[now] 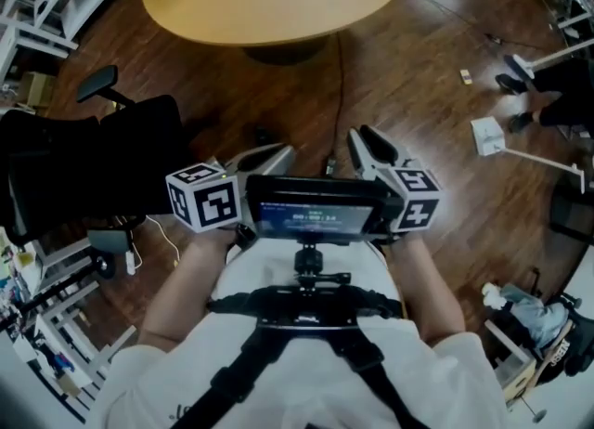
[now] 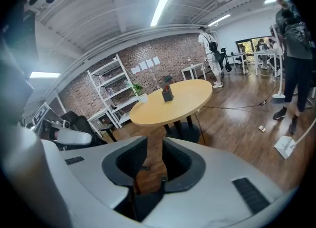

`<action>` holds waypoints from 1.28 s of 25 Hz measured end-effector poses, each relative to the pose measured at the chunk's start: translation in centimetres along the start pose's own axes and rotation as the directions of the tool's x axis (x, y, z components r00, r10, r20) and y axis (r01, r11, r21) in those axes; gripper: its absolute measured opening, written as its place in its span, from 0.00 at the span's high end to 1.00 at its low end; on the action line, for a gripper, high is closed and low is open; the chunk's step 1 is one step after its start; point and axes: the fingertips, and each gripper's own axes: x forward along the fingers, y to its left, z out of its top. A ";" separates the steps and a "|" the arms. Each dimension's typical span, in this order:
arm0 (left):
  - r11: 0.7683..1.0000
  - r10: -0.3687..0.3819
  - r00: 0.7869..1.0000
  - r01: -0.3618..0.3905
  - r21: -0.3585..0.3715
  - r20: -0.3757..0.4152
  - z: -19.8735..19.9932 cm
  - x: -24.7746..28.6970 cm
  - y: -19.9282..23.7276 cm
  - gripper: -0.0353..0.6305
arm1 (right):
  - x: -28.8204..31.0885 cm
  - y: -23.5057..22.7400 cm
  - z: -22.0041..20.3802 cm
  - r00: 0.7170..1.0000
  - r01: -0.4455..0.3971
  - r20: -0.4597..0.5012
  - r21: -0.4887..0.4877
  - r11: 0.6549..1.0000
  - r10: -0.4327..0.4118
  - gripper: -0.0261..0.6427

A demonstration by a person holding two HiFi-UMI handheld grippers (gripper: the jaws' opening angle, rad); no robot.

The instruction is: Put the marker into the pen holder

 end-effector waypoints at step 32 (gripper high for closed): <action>0.995 -0.061 0.997 0.064 0.075 -0.039 -0.3 -8.0 -0.3 0.95 | -1.1 8.6 -1.7 0.995 0.008 0.104 -0.056 0.998 -0.002 0.96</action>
